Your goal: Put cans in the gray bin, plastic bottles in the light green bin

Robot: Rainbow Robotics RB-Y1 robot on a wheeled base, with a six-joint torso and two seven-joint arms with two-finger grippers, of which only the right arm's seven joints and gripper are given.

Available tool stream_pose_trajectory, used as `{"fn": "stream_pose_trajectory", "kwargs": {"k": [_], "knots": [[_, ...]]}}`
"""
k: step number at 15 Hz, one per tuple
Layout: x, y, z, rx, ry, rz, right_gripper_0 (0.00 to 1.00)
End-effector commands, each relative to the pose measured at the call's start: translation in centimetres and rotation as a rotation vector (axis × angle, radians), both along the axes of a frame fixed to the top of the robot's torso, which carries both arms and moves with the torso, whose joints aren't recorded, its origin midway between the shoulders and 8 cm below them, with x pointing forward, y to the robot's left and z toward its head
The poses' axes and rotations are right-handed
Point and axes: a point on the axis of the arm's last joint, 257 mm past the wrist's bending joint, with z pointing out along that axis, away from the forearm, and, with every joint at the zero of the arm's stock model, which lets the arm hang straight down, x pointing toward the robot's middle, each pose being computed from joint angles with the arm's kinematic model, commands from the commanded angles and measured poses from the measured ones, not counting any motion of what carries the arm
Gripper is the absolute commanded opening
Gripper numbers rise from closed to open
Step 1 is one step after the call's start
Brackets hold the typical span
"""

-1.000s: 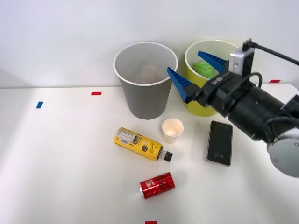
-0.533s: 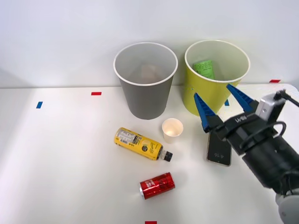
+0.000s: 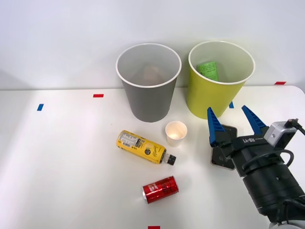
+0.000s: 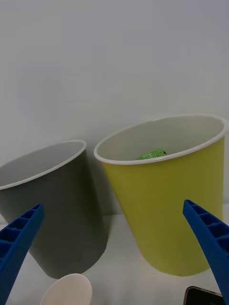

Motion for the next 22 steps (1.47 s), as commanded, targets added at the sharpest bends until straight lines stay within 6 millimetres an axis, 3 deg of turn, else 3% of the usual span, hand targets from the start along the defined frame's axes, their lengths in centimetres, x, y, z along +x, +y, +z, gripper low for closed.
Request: {"fn": "stream_pose_trajectory", "kwargs": {"k": [1,8,15,22], "knots": [[-0.3,-0.3,-0.6,-0.028,0.005,-0.025,1.00],[-1.6,-1.2,-1.6,-0.076,-0.003,-0.066,1.00],[-6.9,-3.3,-5.0,-0.010,0.001,-0.098,1.00],[-12.5,-4.6,-10.0,-0.290,0.031,-0.161,1.00]]}}
